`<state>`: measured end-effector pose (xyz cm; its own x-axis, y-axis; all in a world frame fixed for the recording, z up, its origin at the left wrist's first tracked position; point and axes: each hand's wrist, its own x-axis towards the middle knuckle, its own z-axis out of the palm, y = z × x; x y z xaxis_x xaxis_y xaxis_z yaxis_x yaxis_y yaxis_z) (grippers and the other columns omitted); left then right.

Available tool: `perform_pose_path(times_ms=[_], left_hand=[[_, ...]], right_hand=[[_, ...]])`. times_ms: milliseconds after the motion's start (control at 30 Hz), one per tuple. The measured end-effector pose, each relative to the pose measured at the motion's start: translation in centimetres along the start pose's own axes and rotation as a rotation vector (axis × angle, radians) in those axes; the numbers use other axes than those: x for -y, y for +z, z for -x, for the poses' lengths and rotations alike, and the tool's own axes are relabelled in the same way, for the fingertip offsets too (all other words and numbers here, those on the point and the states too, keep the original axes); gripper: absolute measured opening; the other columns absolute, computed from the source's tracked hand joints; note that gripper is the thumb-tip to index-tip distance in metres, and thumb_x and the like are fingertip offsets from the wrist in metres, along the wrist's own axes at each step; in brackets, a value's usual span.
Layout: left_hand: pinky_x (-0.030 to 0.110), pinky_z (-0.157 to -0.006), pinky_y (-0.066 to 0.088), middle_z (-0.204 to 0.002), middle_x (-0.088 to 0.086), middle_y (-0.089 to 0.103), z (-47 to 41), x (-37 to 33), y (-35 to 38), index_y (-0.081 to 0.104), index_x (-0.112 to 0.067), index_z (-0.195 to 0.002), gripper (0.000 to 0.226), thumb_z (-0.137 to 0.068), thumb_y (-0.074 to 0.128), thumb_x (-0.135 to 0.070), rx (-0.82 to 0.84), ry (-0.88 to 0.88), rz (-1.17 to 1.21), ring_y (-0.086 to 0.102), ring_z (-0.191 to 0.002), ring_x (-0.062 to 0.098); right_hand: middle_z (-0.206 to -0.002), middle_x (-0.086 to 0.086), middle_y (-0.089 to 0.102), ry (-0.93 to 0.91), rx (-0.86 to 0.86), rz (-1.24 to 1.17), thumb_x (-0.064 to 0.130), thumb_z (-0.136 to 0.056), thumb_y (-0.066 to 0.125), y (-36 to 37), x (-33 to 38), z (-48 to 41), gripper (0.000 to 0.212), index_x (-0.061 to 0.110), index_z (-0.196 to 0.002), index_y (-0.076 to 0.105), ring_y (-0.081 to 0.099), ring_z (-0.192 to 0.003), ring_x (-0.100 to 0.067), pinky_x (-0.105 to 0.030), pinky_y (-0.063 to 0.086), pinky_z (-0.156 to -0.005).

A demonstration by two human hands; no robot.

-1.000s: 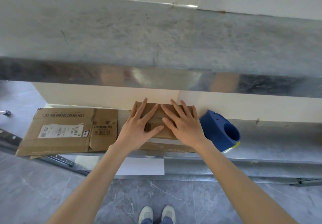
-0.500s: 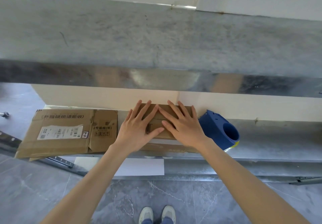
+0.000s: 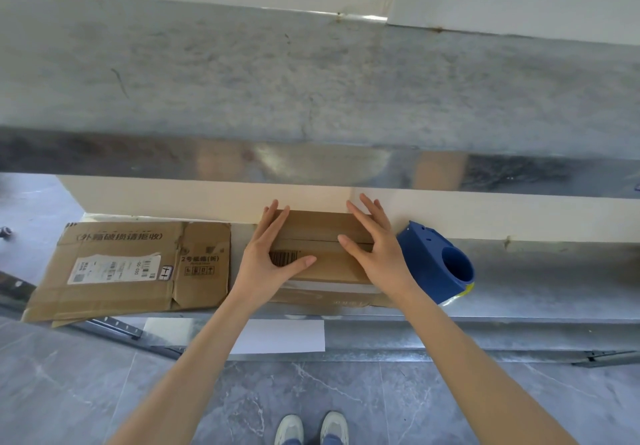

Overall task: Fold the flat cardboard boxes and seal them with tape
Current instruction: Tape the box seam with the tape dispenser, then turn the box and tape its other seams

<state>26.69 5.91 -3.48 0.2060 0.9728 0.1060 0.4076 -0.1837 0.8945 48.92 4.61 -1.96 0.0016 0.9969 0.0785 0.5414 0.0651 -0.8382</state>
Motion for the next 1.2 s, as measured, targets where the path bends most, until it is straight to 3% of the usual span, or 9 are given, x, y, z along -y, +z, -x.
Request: perform_pose_path(times_ms=[67, 167, 300, 467, 567, 767, 933, 1067, 1200], left_hand=[[0.030, -0.120, 0.021, -0.160, -0.025, 0.017, 0.0, 0.0, 0.1, 0.033, -0.046, -0.144, 0.089, -0.068, 0.078, -0.055, -0.023, 0.000, 0.037, 0.013, -0.148, -0.003], [0.031, -0.119, 0.027, -0.161, -0.022, 0.018, 0.0, 0.1, 0.2, 0.036, -0.042, -0.146, 0.091, -0.067, 0.080, -0.052, -0.037, -0.006, 0.065, 0.020, -0.146, -0.004], [0.029, -0.117, 0.028, -0.162, -0.023, 0.014, 0.0, 0.2, 0.2, 0.035, -0.039, -0.150, 0.095, -0.067, 0.080, -0.052, -0.032, -0.023, 0.075, 0.020, -0.146, -0.004], [0.026, -0.109, 0.030, -0.161, -0.024, 0.007, 0.1, -0.1, 0.0, 0.034, -0.039, -0.149, 0.096, -0.066, 0.068, -0.071, -0.022, -0.033, -0.097, 0.019, -0.146, 0.002], [0.036, -0.104, 0.041, -0.157, -0.019, 0.011, 0.4, -0.7, -0.3, 0.032, -0.035, -0.148, 0.098, -0.066, 0.057, -0.082, -0.048, -0.031, -0.296, 0.031, -0.141, 0.013], [0.047, -0.093, 0.047, -0.132, 0.003, 0.040, 2.3, -1.8, 0.8, 0.042, -0.026, -0.131, 0.086, -0.067, 0.064, -0.079, -0.352, -0.123, -0.528, 0.043, -0.120, 0.029], [0.035, -0.068, 0.041, -0.124, 0.003, 0.041, 3.6, -3.3, 3.5, 0.046, -0.021, -0.120, 0.077, -0.067, 0.072, -0.070, -0.566, -0.278, -0.510, 0.039, -0.114, 0.028], [0.034, -0.070, 0.038, -0.126, 0.003, 0.037, 4.2, -4.3, 6.0, 0.046, -0.017, -0.118, 0.067, -0.074, 0.074, -0.060, -0.702, -0.368, -0.445, 0.038, -0.115, 0.026], [0.025, -0.087, 0.040, -0.132, 0.004, 0.031, 5.0, -5.6, 8.1, 0.045, -0.011, -0.121, 0.064, -0.079, 0.078, -0.047, -0.800, -0.325, -0.312, 0.042, -0.111, 0.018]], right_hand=[[-0.160, 0.020, 0.021, 0.013, -0.007, -0.063, 0.032, -0.095, 0.065, 0.0, -0.2, 0.0, 0.055, 0.036, -0.146, 0.045, 0.003, -0.148, 0.006, -0.003, 0.015, -0.105], [-0.160, 0.022, 0.021, 0.027, -0.020, -0.135, 0.030, -0.096, 0.063, -0.1, -0.2, 0.0, 0.050, 0.039, -0.143, 0.047, 0.004, -0.146, 0.010, 0.005, 0.015, -0.100], [-0.158, 0.025, 0.018, 0.076, -0.035, -0.201, 0.032, -0.097, 0.061, -0.2, -0.1, 0.0, 0.046, 0.052, -0.134, 0.044, 0.009, -0.147, 0.005, -0.008, 0.019, -0.107], [-0.154, 0.016, 0.029, 0.127, -0.028, -0.104, 0.032, -0.099, 0.059, -0.1, -0.2, -0.2, 0.043, 0.034, -0.141, 0.048, 0.018, -0.145, -0.001, -0.026, 0.022, -0.117], [-0.144, 0.012, 0.036, 0.114, -0.038, -0.003, 0.032, -0.100, 0.057, -0.1, -0.2, -0.4, 0.039, 0.030, -0.138, 0.052, 0.031, -0.137, -0.005, -0.032, 0.031, -0.116], [-0.133, 0.015, 0.043, 0.128, 0.017, -0.075, 0.037, -0.094, 0.064, -0.9, -0.4, -1.2, 0.057, 0.043, -0.143, 0.037, 0.039, -0.124, -0.003, -0.023, 0.034, -0.098], [-0.120, 0.016, 0.050, 0.038, 0.040, 0.095, 0.044, -0.088, 0.068, -1.9, -0.6, -2.1, 0.036, 0.038, -0.114, 0.045, 0.048, -0.114, -0.009, -0.029, 0.041, -0.084], [-0.113, 0.010, 0.049, -0.089, 0.080, 0.299, 0.056, -0.091, 0.057, -2.4, -1.0, -2.2, 0.030, 0.033, -0.105, 0.044, 0.046, -0.105, -0.012, -0.024, 0.035, -0.061], [-0.118, 0.005, 0.048, -0.207, 0.165, 0.385, 0.056, -0.095, 0.049, -3.6, -1.5, -2.2, 0.031, 0.029, -0.110, 0.047, 0.046, -0.108, -0.016, -0.031, 0.045, -0.067]])
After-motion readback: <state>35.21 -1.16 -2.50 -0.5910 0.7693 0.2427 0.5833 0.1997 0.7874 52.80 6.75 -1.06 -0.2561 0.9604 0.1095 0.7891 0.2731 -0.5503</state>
